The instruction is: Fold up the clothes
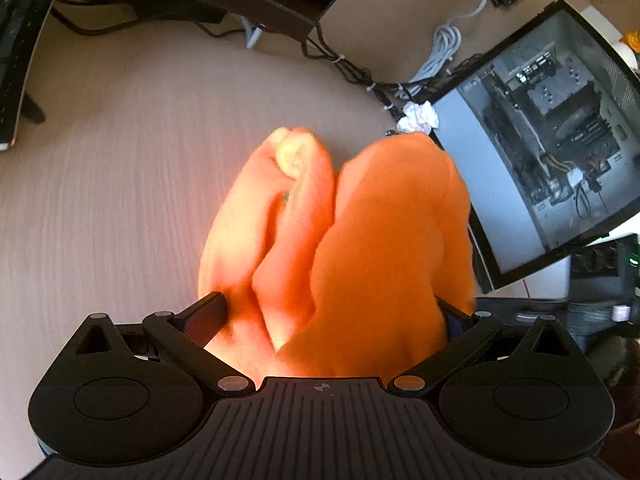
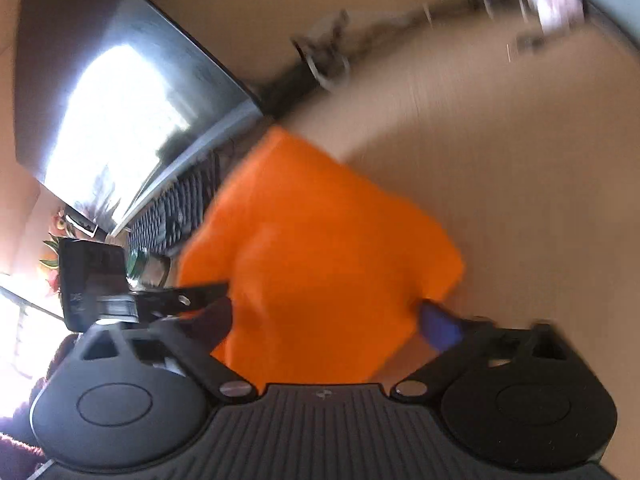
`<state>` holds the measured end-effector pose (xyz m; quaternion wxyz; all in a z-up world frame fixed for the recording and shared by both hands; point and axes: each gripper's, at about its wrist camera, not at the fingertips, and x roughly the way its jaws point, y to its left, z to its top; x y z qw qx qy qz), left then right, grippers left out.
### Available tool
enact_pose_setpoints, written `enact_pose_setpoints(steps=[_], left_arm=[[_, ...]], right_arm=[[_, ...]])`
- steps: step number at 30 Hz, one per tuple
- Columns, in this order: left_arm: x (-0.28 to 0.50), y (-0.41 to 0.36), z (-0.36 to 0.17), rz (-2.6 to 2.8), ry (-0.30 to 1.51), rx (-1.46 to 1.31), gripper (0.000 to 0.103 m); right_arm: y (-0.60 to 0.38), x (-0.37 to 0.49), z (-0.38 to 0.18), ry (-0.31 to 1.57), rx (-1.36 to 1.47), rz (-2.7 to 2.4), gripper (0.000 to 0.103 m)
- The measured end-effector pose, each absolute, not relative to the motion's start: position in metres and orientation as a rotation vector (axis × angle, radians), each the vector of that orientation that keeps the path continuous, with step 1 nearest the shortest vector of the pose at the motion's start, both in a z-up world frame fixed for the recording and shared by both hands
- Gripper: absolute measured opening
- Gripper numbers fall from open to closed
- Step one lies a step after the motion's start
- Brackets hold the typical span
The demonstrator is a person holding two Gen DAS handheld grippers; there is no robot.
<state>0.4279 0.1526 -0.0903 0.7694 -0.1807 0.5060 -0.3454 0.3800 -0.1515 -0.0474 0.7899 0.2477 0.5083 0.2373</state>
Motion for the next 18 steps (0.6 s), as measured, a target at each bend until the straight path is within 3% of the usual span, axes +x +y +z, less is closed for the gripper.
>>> enact_pose_setpoints(steps=[8,14,18], left_arm=[[0.392,0.087,-0.081,-0.942,1.095,-0.346,0.103],[0.38,0.156,-0.05,-0.824,0.994,-0.427,0.103],[0.394,0.171,-0.059,-0.548,0.988,-0.432,0.103]], right_arm=[[-0.097,0.451,-0.011,0.915,0.03,0.507,0.077],[-0.06,0.449,-0.014,0.798,-0.235,0.51,0.084],[-0.046,0.418,-0.018,0.722,-0.383,0.577,0.087]])
